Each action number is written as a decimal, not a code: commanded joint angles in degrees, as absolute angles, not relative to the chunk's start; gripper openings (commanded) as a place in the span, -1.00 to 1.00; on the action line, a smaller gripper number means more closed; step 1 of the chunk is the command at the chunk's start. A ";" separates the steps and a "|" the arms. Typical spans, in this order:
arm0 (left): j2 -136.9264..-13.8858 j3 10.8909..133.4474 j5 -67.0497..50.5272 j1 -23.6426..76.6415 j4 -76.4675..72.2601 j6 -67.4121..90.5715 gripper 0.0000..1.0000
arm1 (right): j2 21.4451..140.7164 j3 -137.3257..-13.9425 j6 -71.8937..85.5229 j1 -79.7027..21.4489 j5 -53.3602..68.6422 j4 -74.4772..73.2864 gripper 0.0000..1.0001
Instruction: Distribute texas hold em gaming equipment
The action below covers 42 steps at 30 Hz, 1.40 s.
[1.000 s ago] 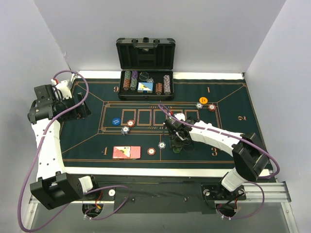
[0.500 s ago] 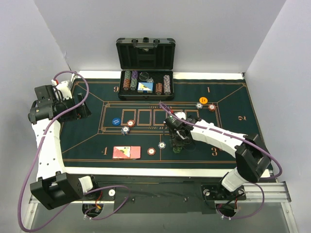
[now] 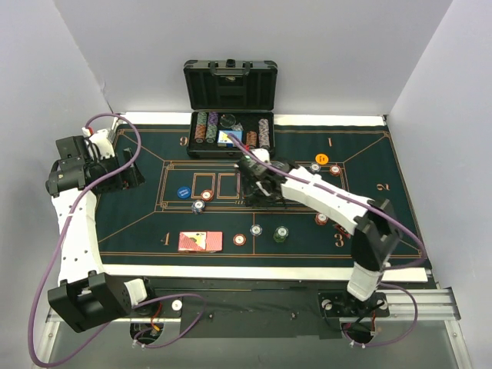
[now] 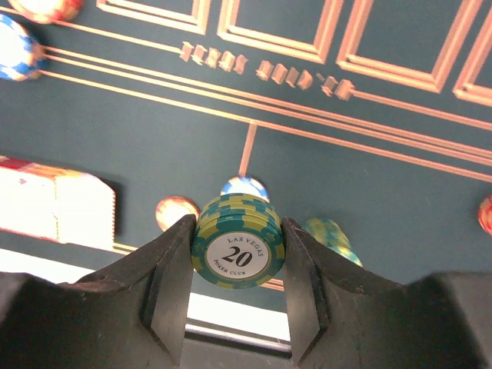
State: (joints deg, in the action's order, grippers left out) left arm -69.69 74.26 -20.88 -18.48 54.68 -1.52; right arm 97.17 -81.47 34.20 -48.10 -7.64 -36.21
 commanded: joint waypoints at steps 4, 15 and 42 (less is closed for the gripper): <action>-69.87 73.13 -21.45 -18.90 50.98 -1.23 0.91 | 116.16 -102.55 31.55 -51.50 -6.95 -37.88 -0.45; -71.10 73.39 -21.45 -18.98 50.71 -1.93 0.91 | 131.83 -113.20 30.76 -52.65 -3.78 -32.08 -0.44; -72.16 73.56 -21.36 -18.98 50.36 -2.20 0.91 | 136.41 -115.67 30.67 -51.68 -0.88 -31.20 0.01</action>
